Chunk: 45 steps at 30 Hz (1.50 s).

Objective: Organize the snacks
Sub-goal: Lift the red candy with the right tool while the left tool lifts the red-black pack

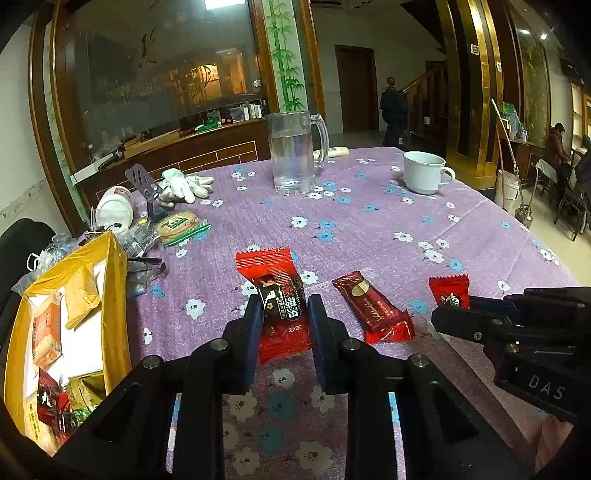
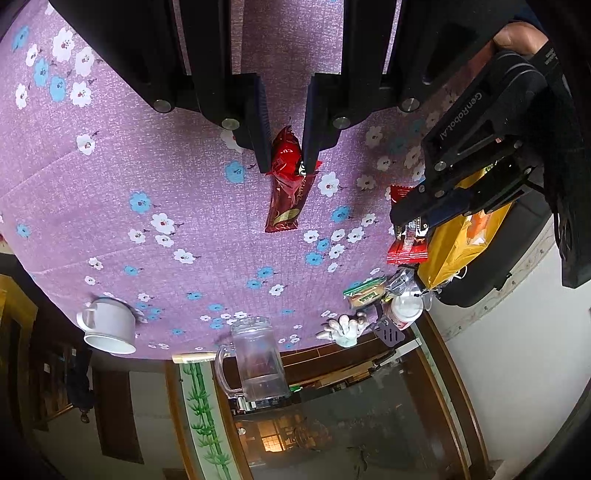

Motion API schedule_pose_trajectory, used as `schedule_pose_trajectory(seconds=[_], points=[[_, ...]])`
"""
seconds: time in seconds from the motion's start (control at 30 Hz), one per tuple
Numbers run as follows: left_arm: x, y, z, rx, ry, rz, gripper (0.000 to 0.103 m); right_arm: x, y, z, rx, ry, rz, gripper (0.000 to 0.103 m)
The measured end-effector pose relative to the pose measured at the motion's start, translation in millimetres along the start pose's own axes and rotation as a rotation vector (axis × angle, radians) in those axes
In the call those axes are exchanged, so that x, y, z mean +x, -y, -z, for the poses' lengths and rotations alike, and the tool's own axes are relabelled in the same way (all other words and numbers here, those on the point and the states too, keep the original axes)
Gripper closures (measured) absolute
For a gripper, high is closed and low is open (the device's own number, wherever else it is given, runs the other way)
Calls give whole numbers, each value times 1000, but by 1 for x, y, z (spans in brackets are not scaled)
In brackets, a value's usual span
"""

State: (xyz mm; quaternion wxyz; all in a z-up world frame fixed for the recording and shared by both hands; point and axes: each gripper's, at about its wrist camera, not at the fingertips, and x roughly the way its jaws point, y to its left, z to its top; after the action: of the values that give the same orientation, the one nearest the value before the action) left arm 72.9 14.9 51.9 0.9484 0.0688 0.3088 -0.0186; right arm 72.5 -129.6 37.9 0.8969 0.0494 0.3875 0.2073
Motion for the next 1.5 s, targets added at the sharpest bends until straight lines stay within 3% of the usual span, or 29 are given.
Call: schedule_pose_trajectory(seconds=[1.5], points=[[-15,1,-3,23,73,-56,81,-8,-3,-2,-6,31,-8,86]])
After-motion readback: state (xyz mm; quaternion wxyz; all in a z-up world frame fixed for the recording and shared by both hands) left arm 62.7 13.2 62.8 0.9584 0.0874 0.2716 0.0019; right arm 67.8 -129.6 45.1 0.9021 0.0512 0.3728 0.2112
